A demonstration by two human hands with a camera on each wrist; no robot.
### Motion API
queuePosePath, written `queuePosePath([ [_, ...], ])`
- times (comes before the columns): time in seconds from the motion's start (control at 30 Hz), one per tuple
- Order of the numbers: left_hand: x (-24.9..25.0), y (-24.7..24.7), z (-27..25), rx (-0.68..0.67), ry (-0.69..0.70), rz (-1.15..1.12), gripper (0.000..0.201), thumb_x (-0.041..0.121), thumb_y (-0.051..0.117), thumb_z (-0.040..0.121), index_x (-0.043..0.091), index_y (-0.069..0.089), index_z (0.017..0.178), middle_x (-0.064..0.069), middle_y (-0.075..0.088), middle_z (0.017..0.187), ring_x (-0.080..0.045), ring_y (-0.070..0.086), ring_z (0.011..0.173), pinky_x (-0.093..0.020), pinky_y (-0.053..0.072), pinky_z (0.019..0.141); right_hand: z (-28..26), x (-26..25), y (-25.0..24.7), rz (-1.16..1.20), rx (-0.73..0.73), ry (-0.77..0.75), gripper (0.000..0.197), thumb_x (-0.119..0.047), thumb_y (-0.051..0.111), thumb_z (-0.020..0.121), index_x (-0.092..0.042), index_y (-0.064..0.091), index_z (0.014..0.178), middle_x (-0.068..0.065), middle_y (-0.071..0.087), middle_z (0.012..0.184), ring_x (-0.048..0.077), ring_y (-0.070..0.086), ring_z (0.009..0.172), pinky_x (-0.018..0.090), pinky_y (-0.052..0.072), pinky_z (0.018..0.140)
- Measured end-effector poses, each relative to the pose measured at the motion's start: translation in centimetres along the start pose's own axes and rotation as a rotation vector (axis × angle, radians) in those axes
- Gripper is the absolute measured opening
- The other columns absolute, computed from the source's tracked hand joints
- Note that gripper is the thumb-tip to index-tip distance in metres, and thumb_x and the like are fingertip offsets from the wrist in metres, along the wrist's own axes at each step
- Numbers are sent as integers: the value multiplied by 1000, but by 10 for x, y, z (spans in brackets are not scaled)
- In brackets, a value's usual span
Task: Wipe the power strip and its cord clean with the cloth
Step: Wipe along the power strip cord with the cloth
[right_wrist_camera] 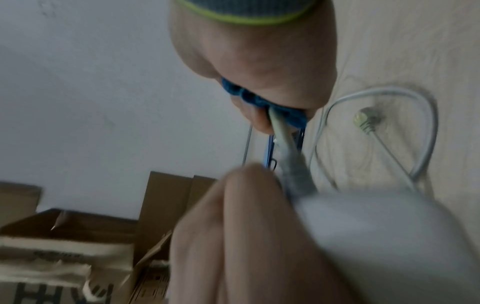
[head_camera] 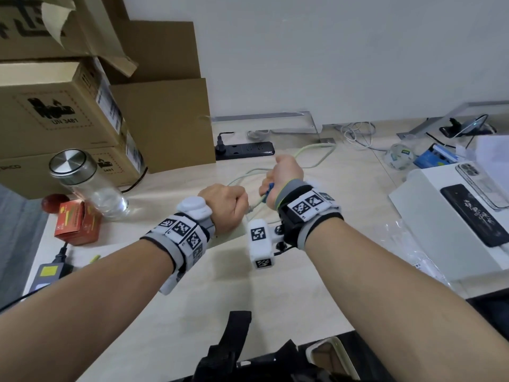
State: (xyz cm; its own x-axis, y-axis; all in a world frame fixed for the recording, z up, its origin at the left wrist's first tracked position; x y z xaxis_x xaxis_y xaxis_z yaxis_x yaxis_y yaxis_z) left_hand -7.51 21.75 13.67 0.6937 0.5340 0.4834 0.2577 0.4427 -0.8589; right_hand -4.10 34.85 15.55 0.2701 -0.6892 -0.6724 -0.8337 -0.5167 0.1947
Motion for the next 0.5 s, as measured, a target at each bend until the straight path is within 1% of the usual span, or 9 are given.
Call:
queuePosePath([
  [0.07, -1, 0, -10, -26, 27, 11, 36, 45, 21, 80, 24, 45, 63, 7, 43, 50, -26, 43, 51, -27, 30, 53, 7, -8, -9, 32, 31, 2, 27, -20, 43, 85, -19, 25, 65, -3, 18, 49, 13, 11, 40, 22, 13, 47],
  [0.17, 2, 4, -16, -42, 4, 16, 33, 42, 24, 82, 24, 45, 64, 5, 49, 54, -25, 45, 53, -27, 30, 54, 13, -11, -17, 63, 61, 2, 27, -20, 43, 85, -19, 26, 65, -3, 18, 47, 14, 12, 39, 22, 14, 47],
  [0.27, -3, 7, -11, -66, -102, 18, 28, 36, 29, 83, 25, 41, 61, 7, 51, 56, -23, 48, 55, -27, 29, 51, 16, -12, -18, 109, 66, -22, 33, -25, 47, 88, -17, 27, 63, -3, 20, 43, 15, 14, 37, 21, 15, 44],
  [0.33, -10, 6, -12, -72, -177, 13, 26, 33, 32, 83, 26, 43, 61, 8, 51, 57, -21, 48, 55, -26, 28, 49, 15, -8, -18, 128, 46, -18, 36, -30, 48, 89, -17, 28, 63, -3, 21, 42, 16, 15, 34, 20, 17, 42],
  [0.4, -17, 5, -14, -85, -239, 30, 25, 32, 33, 82, 25, 46, 62, 7, 54, 59, -22, 50, 57, -26, 31, 50, 15, -2, -17, 130, 37, -18, 38, -36, 50, 91, -15, 33, 65, -3, 26, 40, 15, 19, 30, 20, 21, 41],
  [0.47, -20, 6, -14, -63, -296, 30, 29, 32, 32, 86, 23, 46, 61, 4, 54, 58, -24, 50, 57, -27, 32, 50, 13, 6, -14, 113, -6, -1, 45, -48, 49, 91, -14, 37, 65, -1, 30, 43, 15, 25, 31, 22, 24, 44],
  [0.5, -21, 7, -13, -36, -320, 20, 35, 36, 31, 88, 20, 45, 60, 2, 53, 56, -25, 49, 56, -28, 33, 49, 12, 11, -11, 102, -49, 9, 48, -53, 48, 91, -13, 40, 65, 1, 34, 46, 15, 29, 35, 22, 25, 46],
])
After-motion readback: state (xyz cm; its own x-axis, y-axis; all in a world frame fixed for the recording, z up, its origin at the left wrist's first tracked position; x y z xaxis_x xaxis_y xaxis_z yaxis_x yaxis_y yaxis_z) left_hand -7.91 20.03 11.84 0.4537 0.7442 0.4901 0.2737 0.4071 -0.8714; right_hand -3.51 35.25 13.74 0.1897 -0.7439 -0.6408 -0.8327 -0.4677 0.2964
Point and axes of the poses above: each hand's wrist, its own z-axis towards the middle knuckle, its own y-axis out of the palm, x = y × z, the point moved 5 cm from there along z, towards the middle knuckle
